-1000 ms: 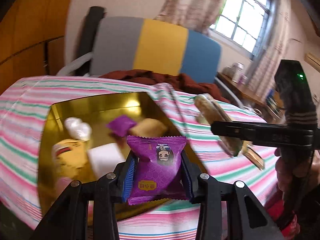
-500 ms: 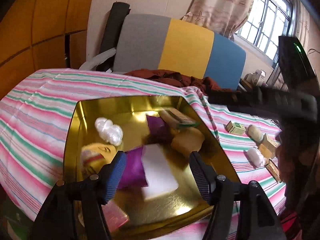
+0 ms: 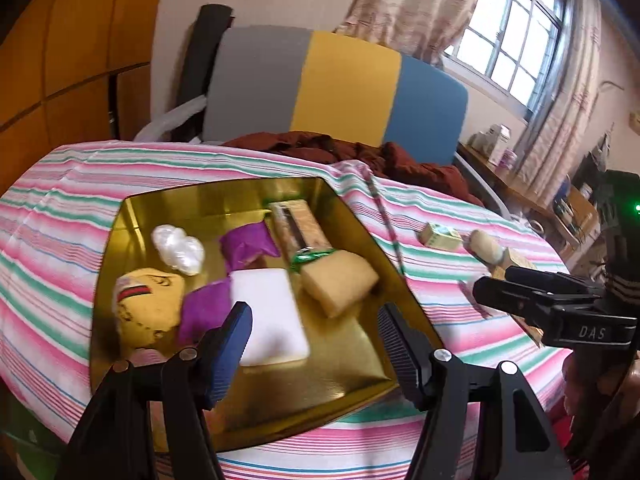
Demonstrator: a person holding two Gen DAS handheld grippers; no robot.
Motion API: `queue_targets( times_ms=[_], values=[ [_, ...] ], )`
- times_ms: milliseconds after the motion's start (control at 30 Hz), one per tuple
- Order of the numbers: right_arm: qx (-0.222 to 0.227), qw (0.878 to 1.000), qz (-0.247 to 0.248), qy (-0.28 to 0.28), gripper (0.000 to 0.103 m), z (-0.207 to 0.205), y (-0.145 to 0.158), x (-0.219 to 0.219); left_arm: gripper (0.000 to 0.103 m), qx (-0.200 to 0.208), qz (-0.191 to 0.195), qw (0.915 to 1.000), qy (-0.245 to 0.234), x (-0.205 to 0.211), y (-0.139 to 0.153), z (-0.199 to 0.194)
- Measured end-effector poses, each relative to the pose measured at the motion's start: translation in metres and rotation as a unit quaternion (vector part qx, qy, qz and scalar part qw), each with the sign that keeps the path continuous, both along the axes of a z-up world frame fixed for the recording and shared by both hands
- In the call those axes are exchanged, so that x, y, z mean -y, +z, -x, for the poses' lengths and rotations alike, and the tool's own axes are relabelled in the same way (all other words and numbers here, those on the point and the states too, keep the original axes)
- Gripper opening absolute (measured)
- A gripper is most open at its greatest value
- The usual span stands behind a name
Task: Organize objects
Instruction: 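Reach the left tool to the clear plastic-wrapped bundle and grasp it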
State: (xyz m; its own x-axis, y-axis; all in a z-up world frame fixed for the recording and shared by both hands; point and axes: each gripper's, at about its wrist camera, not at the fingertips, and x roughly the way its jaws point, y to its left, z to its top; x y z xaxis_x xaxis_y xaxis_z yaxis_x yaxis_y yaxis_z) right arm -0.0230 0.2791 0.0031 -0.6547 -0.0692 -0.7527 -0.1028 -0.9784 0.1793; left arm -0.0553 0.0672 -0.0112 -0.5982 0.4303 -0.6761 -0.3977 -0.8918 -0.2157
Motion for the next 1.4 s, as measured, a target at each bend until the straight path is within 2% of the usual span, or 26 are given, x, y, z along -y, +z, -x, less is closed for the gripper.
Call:
queue_targets(
  times_ms=[300,533,667,733,800,900,933,1000,1067,1133,1233,1400],
  values=[
    [0.007,0.999,0.003,-0.053,0.096,-0.043,-0.005,-0.054,0.066,-0.018,0.005,0.9969,-0.077,-0.046,0.019,-0.020],
    [0.013,0.987,0.005,-0.160,0.096,-0.086,-0.005,-0.138,0.066,-0.023,0.016,0.9894,-0.142,-0.090,0.025,-0.033],
    [0.017,0.973,0.018,-0.230,0.098,-0.105,-0.011,-0.191,0.066,-0.014,0.030,0.9841,-0.174,-0.121,0.024,-0.035],
    [0.022,0.962,0.031,-0.272,0.098,-0.114,-0.017,-0.220,0.067,-0.015,0.040,0.9799,-0.195,-0.138,0.023,-0.037],
    [0.017,0.952,0.053,-0.302,0.098,-0.122,-0.024,-0.240,0.067,-0.008,0.051,0.9760,-0.212,-0.157,0.019,-0.037],
    [0.012,0.931,0.113,-0.346,0.098,-0.137,-0.039,-0.264,0.067,0.003,0.069,0.9709,-0.229,-0.184,0.010,-0.037],
    [0.005,0.926,0.132,-0.354,0.098,-0.141,-0.040,-0.270,0.067,0.004,0.074,0.9694,-0.234,-0.191,0.007,-0.037],
    [-0.007,0.922,0.139,-0.361,0.099,-0.146,-0.039,-0.273,0.067,0.007,0.083,0.9653,-0.247,-0.209,-0.001,-0.035],
    [-0.007,0.923,0.140,-0.358,0.099,-0.144,-0.040,-0.273,0.068,0.010,0.090,0.9622,-0.257,-0.223,-0.008,-0.032],
    [-0.005,0.927,0.135,-0.350,0.099,-0.140,-0.039,-0.270,0.077,0.021,0.088,0.9607,-0.262,-0.236,-0.014,-0.027],
    [-0.002,0.930,0.135,-0.340,0.099,-0.137,-0.040,-0.268,0.079,0.036,0.074,0.9619,-0.261,-0.253,-0.021,-0.015],
    [-0.005,0.929,0.145,-0.339,0.099,-0.139,-0.041,-0.268,0.081,0.066,0.063,0.9668,-0.239,-0.276,-0.038,0.008]
  ],
)
